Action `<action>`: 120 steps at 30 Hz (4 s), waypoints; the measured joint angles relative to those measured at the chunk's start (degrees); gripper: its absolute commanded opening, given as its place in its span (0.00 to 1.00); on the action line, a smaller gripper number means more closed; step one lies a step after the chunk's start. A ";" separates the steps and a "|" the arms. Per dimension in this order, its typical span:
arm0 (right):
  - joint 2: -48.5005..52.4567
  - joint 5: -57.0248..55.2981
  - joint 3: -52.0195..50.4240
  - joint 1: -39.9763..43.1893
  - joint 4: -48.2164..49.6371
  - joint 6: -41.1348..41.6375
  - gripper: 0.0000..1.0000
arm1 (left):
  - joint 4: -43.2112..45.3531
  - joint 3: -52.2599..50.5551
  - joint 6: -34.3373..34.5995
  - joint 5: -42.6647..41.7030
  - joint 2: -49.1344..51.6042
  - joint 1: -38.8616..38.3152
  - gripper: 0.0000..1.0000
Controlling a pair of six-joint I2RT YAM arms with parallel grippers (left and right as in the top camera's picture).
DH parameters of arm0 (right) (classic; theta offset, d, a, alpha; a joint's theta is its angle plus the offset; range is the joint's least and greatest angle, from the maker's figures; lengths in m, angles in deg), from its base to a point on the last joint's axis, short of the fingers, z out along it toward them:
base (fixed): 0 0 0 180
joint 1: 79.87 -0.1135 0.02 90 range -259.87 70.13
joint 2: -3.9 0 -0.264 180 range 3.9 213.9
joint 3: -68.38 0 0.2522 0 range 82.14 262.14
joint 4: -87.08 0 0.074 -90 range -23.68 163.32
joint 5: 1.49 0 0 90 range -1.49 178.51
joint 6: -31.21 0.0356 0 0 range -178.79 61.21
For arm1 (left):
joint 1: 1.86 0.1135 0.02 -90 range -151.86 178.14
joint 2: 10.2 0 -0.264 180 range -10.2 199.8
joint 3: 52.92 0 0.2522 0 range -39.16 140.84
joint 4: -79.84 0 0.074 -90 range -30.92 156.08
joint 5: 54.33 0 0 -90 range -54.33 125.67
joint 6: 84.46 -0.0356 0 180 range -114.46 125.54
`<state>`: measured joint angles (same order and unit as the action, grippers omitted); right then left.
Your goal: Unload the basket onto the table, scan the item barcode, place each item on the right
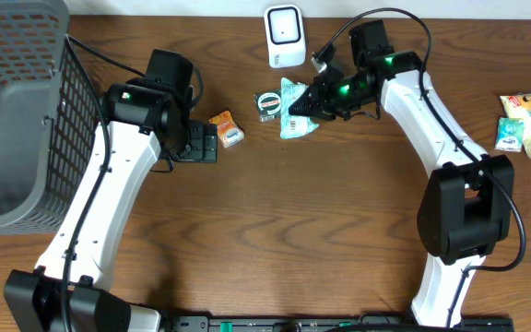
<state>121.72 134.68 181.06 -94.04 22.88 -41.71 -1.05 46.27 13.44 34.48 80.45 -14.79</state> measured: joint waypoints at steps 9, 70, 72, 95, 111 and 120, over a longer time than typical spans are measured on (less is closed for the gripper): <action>0.00 -1.18 0.00 -0.15 -0.11 0.59 0.01 | 0.00 0.00 0.00 0.00 0.00 0.00 0.98; -0.04 -37.27 3.41 19.74 -16.96 -12.96 0.99 | 0.02 0.00 0.00 0.02 0.00 0.00 0.98; -0.04 -31.63 1.33 23.87 -14.97 -16.24 0.99 | 0.00 0.00 0.00 0.02 0.02 0.00 0.98; -0.04 -15.30 -20.31 28.44 4.48 -19.93 0.52 | 0.00 0.00 0.00 0.00 0.00 0.00 0.98; -1.60 -20.48 -20.22 23.21 3.34 -17.42 0.02 | -0.02 0.00 0.00 0.00 0.00 0.00 0.98; -12.68 -64.63 -19.76 -0.44 1.77 -3.34 0.01 | 0.00 0.00 0.00 0.00 0.00 0.00 0.98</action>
<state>109.05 70.05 161.30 -94.48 24.65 -45.06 -1.05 46.27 13.44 34.48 80.45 -14.79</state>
